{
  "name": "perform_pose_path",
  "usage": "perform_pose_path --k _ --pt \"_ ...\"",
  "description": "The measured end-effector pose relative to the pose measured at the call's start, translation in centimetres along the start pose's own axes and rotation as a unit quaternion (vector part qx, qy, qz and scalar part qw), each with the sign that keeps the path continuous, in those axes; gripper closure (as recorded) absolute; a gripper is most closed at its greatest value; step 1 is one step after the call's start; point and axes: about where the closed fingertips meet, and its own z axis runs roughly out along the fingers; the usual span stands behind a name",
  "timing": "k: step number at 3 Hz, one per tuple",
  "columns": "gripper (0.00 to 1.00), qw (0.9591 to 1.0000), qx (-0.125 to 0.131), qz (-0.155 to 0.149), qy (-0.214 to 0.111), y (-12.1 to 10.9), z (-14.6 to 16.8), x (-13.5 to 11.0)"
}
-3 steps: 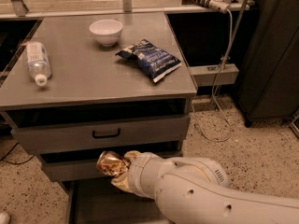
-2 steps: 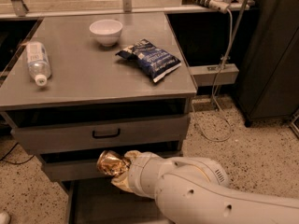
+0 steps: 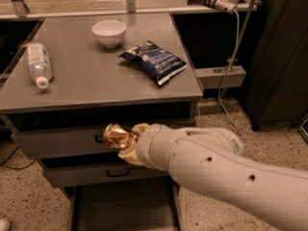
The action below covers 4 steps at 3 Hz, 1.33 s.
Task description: Pick orange can from bottom drawer and place on counter
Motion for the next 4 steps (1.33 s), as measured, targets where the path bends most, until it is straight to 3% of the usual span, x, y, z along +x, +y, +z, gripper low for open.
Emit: perform_pose_path --k 1,2,4 --pt "1.0 0.9996 0.021 -0.014 -0.009 -4.4 -1.0 -2.8" --pt "1.0 0.9979 0.033 -0.053 -0.015 -9.6 -1.7 -8.5" --pt "1.0 0.9978 0.028 -0.053 -0.03 -10.8 -1.0 -10.0"
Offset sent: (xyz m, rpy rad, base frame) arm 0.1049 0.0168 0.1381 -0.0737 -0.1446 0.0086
